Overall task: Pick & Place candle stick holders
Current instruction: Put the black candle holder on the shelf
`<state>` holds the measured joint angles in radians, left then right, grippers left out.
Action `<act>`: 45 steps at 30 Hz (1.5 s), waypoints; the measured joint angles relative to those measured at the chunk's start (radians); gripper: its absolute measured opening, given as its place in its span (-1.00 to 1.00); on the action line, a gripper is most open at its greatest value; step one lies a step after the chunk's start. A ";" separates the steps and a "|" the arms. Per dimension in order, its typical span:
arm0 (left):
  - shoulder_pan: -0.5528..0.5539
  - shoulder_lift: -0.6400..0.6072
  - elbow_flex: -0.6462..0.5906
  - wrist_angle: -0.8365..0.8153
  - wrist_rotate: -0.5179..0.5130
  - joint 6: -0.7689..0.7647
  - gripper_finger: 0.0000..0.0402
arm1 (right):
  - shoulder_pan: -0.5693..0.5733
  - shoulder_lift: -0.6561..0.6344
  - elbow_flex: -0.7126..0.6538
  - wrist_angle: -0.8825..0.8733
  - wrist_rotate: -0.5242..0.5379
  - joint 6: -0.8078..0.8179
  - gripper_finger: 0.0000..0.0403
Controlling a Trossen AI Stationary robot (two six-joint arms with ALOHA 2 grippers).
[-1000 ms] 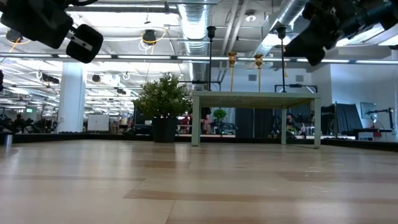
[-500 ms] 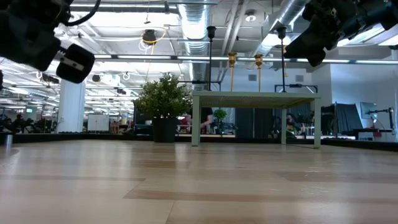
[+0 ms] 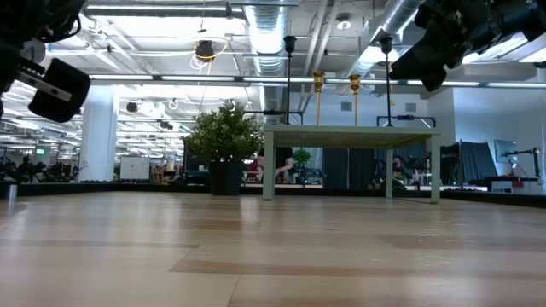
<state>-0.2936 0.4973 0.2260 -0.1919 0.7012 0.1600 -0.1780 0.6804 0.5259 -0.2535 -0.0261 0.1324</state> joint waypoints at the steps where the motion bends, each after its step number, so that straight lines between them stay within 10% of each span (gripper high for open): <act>1: -0.004 0.000 0.000 0.004 0.006 0.000 -0.96 | 0.000 0.000 0.000 0.000 0.000 0.000 -0.46; 45: -0.087 0.001 -0.029 0.104 0.006 -0.028 -0.97 | -0.001 0.000 0.000 0.002 0.106 0.156 -0.46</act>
<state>-0.3809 0.4984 0.1970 -0.0883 0.7076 0.1317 -0.1791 0.6804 0.5259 -0.2516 0.0796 0.2879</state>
